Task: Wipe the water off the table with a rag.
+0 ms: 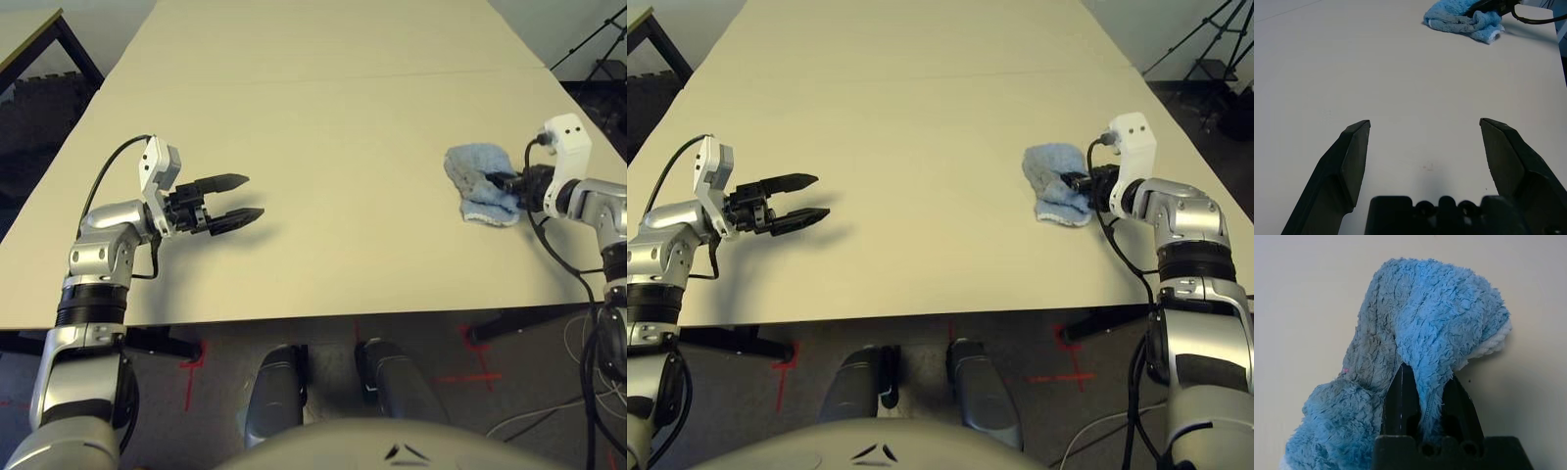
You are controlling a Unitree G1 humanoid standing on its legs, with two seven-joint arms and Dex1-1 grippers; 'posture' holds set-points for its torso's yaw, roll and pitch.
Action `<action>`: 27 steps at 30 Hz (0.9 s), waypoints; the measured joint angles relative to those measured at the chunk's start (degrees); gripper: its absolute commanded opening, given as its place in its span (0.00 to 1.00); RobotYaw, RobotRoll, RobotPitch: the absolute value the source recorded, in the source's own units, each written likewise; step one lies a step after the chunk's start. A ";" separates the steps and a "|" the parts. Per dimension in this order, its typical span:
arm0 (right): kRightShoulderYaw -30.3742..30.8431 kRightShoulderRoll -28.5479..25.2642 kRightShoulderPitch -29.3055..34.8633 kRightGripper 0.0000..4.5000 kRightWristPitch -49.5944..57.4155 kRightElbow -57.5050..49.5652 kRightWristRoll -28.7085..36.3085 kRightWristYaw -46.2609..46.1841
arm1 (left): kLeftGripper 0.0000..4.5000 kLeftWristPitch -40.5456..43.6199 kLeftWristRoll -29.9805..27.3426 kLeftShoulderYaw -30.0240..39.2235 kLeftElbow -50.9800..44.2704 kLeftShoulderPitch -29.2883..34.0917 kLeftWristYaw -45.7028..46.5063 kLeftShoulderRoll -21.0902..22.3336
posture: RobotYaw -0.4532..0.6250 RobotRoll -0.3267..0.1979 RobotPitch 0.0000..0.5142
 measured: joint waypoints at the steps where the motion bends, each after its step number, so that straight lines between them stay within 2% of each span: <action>1: 0.00 -0.07 0.00 0.04 -0.24 0.07 -0.15 0.01 | 1.00 0.00 0.01 0.00 0.00 0.00 -0.03 0.00 | 0.29 0.62 0.24; 7: -0.01 -0.61 0.00 0.04 -1.25 1.25 -0.76 -0.05 | 1.00 0.00 0.17 -0.02 1.10 -0.48 -0.37 0.00 | 0.28 0.62 0.24; 12: -0.04 -0.88 0.00 0.42 -2.13 1.29 -1.22 -0.63 | 1.00 -0.06 0.46 -0.24 1.68 -1.79 -0.49 0.00 | 0.28 0.62 0.25; 14: -0.31 -1.71 0.00 0.60 -2.63 1.29 -1.07 -0.26 | 1.00 -0.14 0.55 -0.26 1.76 -1.84 -0.58 0.00 | 0.28 0.62 0.25; 18: -4.72 -3.96 -0.13 0.95 -3.42 1.30 2.55 3.59 | 1.00 -0.16 0.60 -0.07 1.89 -1.86 -0.41 -0.01 | 0.28 0.62 0.25; 19: -6.04 -4.68 -0.30 0.99 -4.06 1.30 3.69 4.66 | 1.00 -0.16 0.57 0.20 1.90 -1.87 -0.15 -0.01 | 0.28 0.62 0.26; 23: -10.22 -6.07 -0.51 0.99 -8.17 1.38 6.61 6.99 | 1.00 -0.18 -0.04 2.51 1.95 -1.94 2.49 -0.38 | 0.28 0.62 0.26; 27: -14.36 -4.06 0.25 0.99 -17.07 1.83 8.95 6.61 | 1.00 -3.82 0.24 6.78 4.17 -2.91 11.39 -2.81 | 0.28 0.62 0.28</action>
